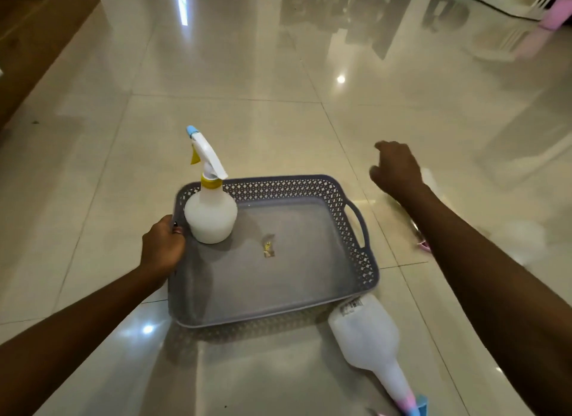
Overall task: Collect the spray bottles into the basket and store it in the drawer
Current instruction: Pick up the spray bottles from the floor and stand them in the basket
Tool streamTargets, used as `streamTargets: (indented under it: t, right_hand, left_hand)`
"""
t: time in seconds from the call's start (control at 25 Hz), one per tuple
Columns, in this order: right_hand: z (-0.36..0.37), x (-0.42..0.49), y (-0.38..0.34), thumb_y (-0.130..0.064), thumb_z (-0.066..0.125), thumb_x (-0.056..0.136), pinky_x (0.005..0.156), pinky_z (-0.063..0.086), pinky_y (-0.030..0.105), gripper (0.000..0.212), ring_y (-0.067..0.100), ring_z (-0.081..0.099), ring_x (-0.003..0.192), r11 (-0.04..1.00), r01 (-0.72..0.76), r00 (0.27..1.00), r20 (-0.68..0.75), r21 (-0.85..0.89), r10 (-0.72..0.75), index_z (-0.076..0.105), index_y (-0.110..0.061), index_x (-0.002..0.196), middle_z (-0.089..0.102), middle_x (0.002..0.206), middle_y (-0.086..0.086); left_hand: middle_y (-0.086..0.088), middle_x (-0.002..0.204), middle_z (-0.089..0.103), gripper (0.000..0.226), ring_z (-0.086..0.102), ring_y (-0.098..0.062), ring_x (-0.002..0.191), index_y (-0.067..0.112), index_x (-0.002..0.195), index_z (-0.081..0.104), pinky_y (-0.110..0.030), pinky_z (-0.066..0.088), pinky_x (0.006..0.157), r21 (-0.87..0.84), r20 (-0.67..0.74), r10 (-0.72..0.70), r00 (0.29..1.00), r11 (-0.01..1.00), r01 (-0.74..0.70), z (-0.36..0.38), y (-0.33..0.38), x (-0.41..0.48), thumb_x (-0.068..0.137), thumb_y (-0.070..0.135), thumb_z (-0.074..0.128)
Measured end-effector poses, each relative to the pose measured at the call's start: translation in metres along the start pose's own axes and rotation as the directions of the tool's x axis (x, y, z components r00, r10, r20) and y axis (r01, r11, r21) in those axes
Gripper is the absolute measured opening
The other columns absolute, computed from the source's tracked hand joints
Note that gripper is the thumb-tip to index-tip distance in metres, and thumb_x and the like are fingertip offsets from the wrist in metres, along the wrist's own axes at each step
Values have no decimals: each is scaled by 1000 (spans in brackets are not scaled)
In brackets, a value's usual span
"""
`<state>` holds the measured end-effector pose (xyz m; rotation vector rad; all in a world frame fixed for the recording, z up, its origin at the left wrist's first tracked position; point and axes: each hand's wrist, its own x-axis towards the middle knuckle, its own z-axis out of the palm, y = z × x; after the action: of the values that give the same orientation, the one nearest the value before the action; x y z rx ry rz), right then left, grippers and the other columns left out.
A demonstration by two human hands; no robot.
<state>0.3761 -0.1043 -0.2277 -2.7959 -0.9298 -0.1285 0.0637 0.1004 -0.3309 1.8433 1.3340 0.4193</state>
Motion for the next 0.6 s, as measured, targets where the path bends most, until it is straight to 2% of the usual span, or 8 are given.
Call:
streamTargets:
  t: [0.08, 0.16, 0.24, 0.36, 0.44, 0.6]
  right_hand:
    - [11, -10, 60, -4, 59, 80, 93, 44, 40, 40, 43, 51, 114, 958, -287, 952, 114, 3, 285, 51, 11, 116, 57, 119, 31]
    - [22, -27, 99, -9, 65, 79, 91, 44, 38, 44, 43, 54, 112, 901, -433, 879, 212, -17, 427, 51, 12, 115, 58, 119, 32]
    - [34, -40, 116, -6, 67, 76, 88, 43, 37, 45, 43, 56, 108, 878, -476, 848, 242, -39, 471, 51, 14, 112, 59, 114, 33]
    - [49, -42, 117, -3, 67, 74, 86, 44, 40, 43, 45, 56, 103, 907, -421, 894, 164, -13, 417, 51, 14, 110, 59, 110, 35]
    - [54, -41, 114, -8, 69, 74, 88, 43, 42, 47, 46, 55, 105, 914, -407, 901, 167, 3, 400, 48, 11, 112, 59, 111, 32]
    - [71, -51, 115, -21, 72, 76, 107, 31, 51, 79, 43, 43, 124, 819, -574, 769, 328, -25, 549, 24, 2, 135, 48, 131, 27]
  left_hand:
    - [-27, 108, 61, 30, 56, -43, 96, 1, 112, 57, -38, 41, 73, 1, 3, 1, 1000, 1000, -1, 1, 2, -1, 91, 3, 36]
    - [-28, 106, 61, 30, 56, -42, 95, 0, 111, 57, -37, 40, 72, -2, -12, 3, 1000, 1000, -3, 0, 3, -2, 90, 1, 35]
    - [-28, 105, 61, 30, 56, -41, 91, 0, 111, 57, -38, 39, 71, -6, -21, 4, 1000, 1000, -4, 1, 5, -3, 91, 1, 35]
    - [-27, 103, 61, 30, 55, -40, 90, 1, 112, 56, -38, 40, 72, 5, -20, 4, 1000, 1000, -4, 1, 5, -3, 92, 1, 35]
    - [-27, 106, 61, 31, 55, -40, 91, 2, 114, 56, -38, 40, 72, 17, -20, 7, 1000, 1000, -7, 1, 5, -3, 92, 1, 35]
    - [-27, 111, 60, 32, 53, -38, 92, 2, 119, 54, -37, 39, 74, 26, 2, 27, 1000, 999, -27, -2, 6, -5, 94, 3, 35]
